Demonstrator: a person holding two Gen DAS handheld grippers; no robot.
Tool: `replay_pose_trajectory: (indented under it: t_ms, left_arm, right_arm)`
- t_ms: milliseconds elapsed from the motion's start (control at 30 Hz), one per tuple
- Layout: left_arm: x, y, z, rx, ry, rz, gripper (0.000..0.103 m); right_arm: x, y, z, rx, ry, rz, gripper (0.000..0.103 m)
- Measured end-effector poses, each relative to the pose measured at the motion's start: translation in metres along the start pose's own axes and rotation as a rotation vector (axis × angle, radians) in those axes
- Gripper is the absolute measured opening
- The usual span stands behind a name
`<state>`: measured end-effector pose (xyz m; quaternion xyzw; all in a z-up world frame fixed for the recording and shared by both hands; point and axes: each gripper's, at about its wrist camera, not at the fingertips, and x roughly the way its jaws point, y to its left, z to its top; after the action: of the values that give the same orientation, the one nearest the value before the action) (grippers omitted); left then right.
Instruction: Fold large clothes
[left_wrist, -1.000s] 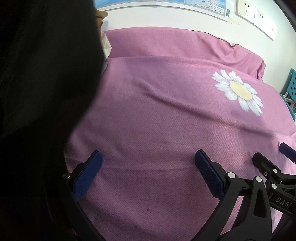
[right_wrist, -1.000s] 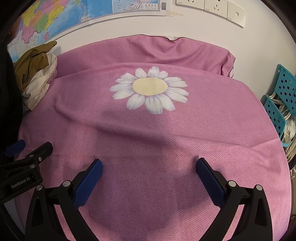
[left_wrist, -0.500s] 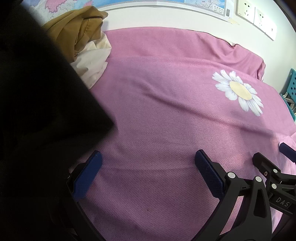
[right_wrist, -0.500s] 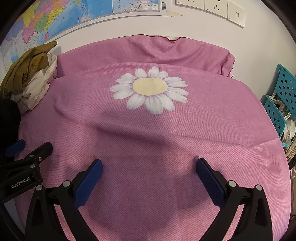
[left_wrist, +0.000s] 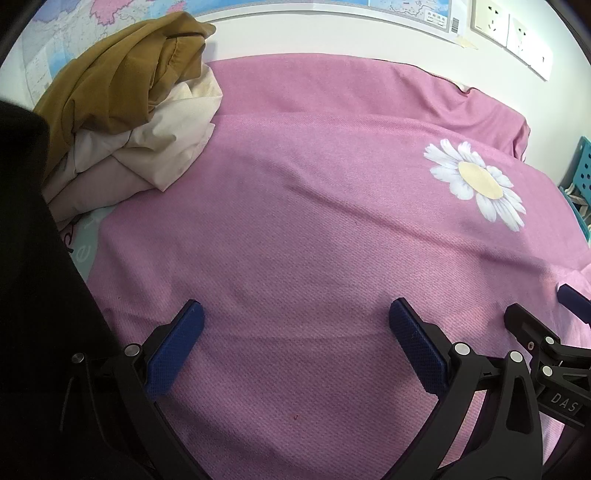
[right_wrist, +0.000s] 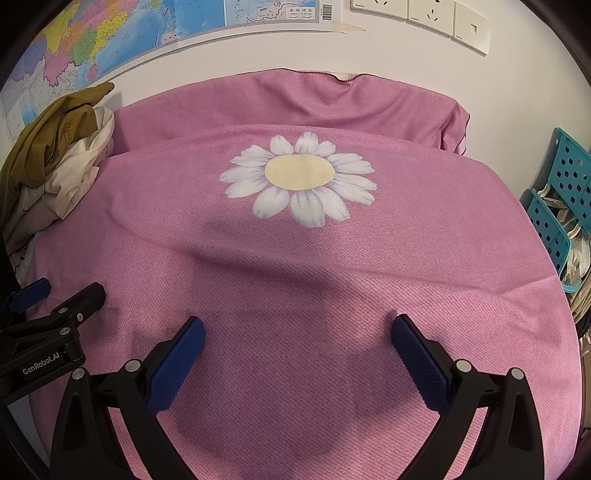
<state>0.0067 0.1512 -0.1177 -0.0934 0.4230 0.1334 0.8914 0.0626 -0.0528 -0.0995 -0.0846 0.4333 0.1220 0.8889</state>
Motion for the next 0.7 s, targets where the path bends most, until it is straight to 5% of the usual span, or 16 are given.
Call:
replay_pose_trajectory:
  t_ms: [700]
  left_arm:
    - [0.0014, -0.0004, 0.0012, 0.0, 0.0, -0.001, 0.099]
  right_arm:
    - [0.0003, -0.0003, -0.0005, 0.0, 0.0, 0.0, 0.098]
